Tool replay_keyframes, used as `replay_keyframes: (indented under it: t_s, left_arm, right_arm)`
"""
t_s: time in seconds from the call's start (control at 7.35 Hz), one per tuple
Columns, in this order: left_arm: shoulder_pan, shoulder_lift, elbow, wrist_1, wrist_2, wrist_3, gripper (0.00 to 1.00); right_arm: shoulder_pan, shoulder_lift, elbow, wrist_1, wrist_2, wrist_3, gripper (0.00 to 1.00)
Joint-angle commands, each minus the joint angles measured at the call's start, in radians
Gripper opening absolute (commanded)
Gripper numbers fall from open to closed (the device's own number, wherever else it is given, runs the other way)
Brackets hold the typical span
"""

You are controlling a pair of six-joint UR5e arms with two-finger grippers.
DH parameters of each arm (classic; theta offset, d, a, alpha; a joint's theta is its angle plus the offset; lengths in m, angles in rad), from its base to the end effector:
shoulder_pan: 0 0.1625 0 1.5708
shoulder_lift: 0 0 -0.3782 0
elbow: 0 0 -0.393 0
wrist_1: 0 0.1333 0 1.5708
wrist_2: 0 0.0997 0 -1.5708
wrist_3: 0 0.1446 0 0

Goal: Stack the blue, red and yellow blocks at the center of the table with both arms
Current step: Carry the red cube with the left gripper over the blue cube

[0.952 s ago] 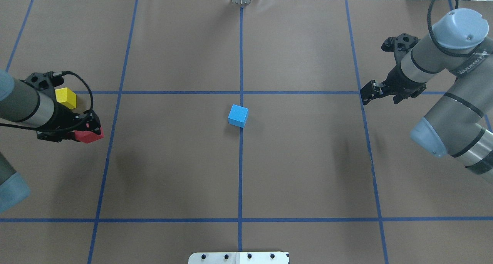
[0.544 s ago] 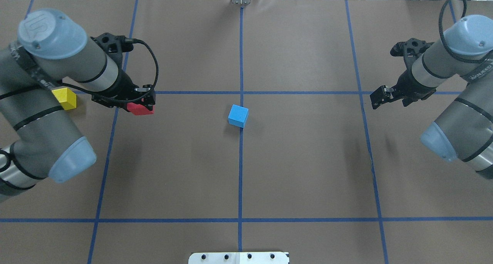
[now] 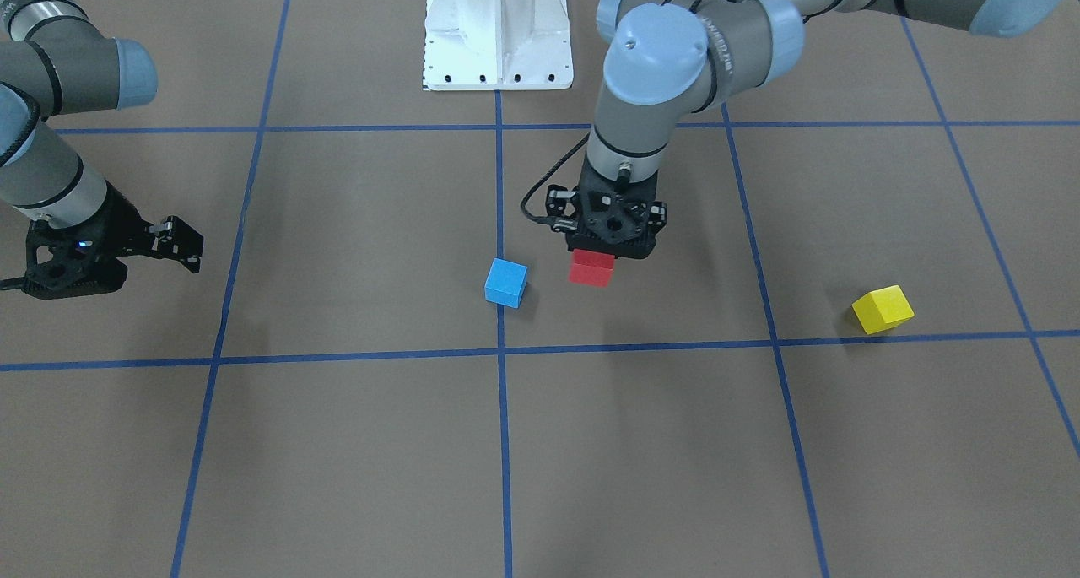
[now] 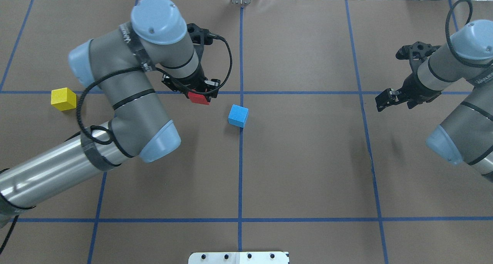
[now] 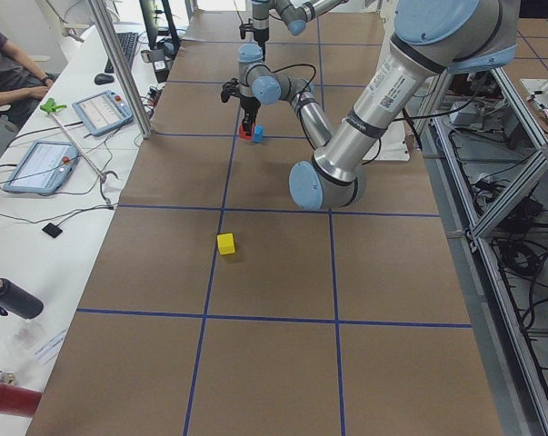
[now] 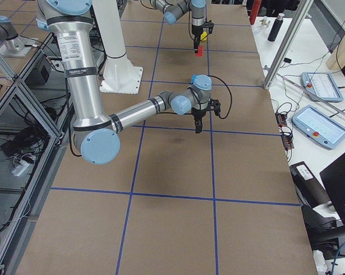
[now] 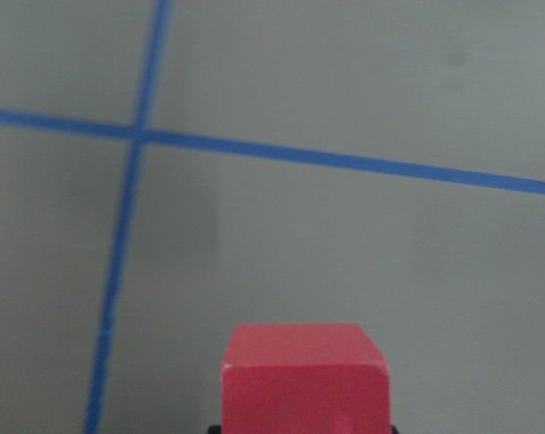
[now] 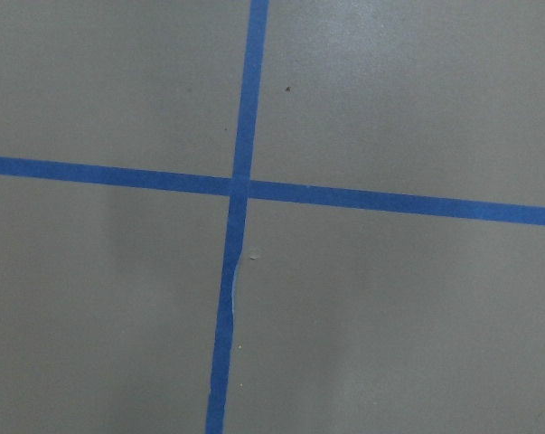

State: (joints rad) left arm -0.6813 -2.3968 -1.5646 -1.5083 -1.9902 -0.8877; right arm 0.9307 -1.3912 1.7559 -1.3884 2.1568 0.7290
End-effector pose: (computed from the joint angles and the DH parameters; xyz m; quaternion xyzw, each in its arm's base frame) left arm 0.5042 -0.5046 0.1590 0.0778 0.4026 0.0778 0.9087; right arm -0.3052 -0.4991 0.4455 0.0245 -0.3790 -0.0370 0.9243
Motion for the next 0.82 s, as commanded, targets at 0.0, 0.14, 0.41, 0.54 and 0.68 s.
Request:
replay_keyframes:
  t_s: [0.0, 0.14, 0.41, 0.54, 0.68]
  left_arm:
    - [0.015, -0.172, 0.200, -0.001, 0.005, 0.069, 0.00]
    - [0.025, -0.177, 0.218, 0.000, 0.007, 0.105, 0.00]
    - [0.031, -0.183, 0.236, 0.016, 0.007, 0.137, 0.00]
    - [0.046, -0.186, 0.236, 0.023, 0.004, 0.136, 0.00]
    - [0.054, -0.196, 0.235, 0.037, -0.002, 0.128, 0.00]
  right_arm:
    - [-0.001, -0.002, 0.002, 0.002, -0.002, 0.006, 1.00]
    - [-0.001, -0.002, 0.002, 0.002, -0.003, 0.006, 1.00]
    - [-0.003, -0.006, -0.006, 0.029, -0.003, 0.013, 1.00]
    - [-0.001, -0.006, -0.006, 0.029, -0.003, 0.013, 1.00]
    - [-0.003, -0.006, -0.007, 0.029, -0.003, 0.013, 1.00]
